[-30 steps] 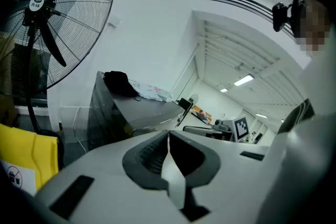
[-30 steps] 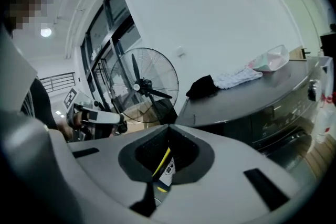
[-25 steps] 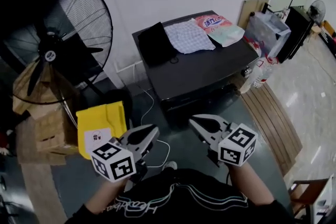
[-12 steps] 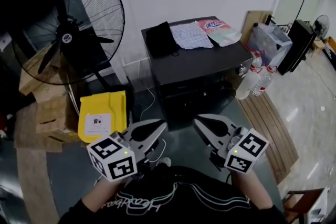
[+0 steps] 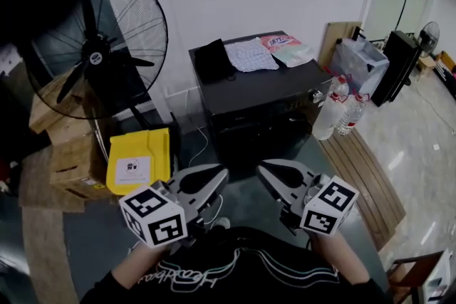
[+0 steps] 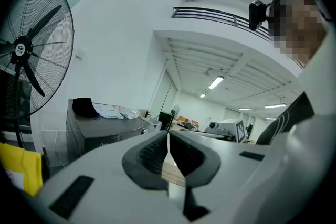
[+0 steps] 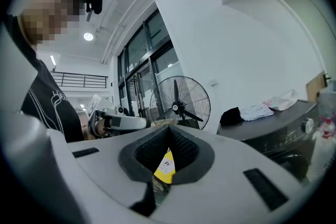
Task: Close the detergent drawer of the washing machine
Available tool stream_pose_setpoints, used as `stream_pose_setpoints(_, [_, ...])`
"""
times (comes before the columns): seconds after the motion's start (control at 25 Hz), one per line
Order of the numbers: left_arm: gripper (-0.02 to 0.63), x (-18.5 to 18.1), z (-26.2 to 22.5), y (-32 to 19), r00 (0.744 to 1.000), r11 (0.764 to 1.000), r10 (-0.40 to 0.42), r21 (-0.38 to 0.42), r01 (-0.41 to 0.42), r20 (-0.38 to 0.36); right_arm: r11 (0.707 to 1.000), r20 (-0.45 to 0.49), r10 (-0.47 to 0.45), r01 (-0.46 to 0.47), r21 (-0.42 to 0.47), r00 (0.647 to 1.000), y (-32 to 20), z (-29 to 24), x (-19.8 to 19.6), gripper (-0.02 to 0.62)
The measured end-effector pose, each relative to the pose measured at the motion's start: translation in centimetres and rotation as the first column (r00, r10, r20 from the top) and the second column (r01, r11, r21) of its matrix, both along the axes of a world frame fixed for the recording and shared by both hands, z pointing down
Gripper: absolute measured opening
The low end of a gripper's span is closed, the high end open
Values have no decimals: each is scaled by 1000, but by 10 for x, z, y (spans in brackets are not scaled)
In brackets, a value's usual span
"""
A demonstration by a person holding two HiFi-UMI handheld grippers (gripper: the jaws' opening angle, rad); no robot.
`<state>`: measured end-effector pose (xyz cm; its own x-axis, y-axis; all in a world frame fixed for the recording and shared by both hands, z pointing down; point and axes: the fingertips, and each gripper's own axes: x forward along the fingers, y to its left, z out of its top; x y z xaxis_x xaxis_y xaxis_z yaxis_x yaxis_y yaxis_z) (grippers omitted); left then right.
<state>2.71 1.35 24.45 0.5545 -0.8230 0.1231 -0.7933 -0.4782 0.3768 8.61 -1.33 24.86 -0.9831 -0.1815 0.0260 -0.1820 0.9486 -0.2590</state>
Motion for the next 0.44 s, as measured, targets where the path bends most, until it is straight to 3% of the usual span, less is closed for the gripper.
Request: stream_pose_setpoints(0.44, [32,16,-11,21,1000,1000,18,23,-18,6,1000,18,11,-11,6,1000,20,-12,13,26])
